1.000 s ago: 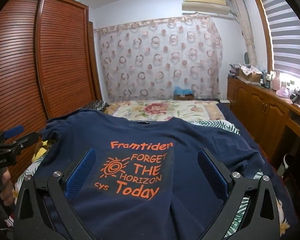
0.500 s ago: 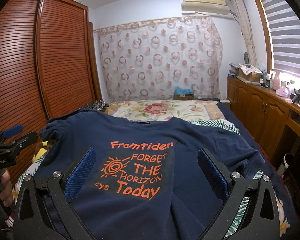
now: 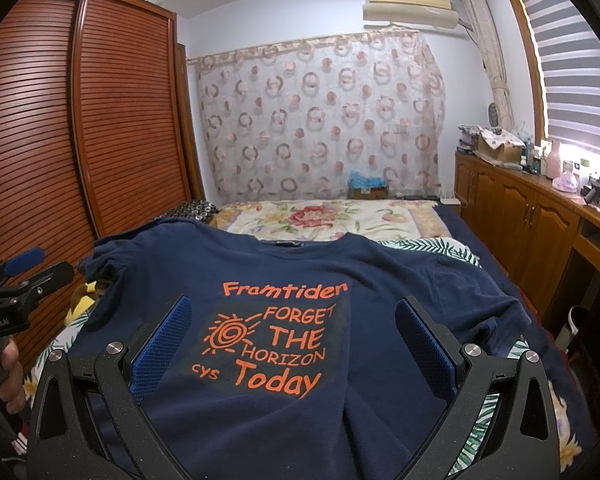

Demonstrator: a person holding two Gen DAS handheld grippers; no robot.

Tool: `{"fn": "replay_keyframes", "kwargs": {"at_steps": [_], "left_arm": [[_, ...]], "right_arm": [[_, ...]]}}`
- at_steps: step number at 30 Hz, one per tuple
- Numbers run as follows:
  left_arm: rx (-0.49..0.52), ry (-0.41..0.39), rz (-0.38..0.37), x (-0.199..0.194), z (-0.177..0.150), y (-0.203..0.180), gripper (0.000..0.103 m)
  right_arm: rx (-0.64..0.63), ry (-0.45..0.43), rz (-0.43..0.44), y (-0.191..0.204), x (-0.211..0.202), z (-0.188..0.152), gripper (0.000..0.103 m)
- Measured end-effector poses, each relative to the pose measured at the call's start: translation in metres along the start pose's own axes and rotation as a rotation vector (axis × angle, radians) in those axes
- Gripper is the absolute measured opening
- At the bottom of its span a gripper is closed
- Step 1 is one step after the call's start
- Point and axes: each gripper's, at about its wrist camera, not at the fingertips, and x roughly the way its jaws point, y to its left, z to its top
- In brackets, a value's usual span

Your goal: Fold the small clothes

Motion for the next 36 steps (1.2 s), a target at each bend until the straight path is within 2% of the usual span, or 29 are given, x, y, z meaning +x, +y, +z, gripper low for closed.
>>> {"fn": "replay_keyframes", "kwargs": {"at_steps": [36], "left_arm": [[0.006, -0.004, 0.002, -0.0019, -0.001, -0.0033, 0.103]], "right_arm": [[0.001, 0.0, 0.002, -0.0004, 0.0007, -0.0017, 0.103]]}}
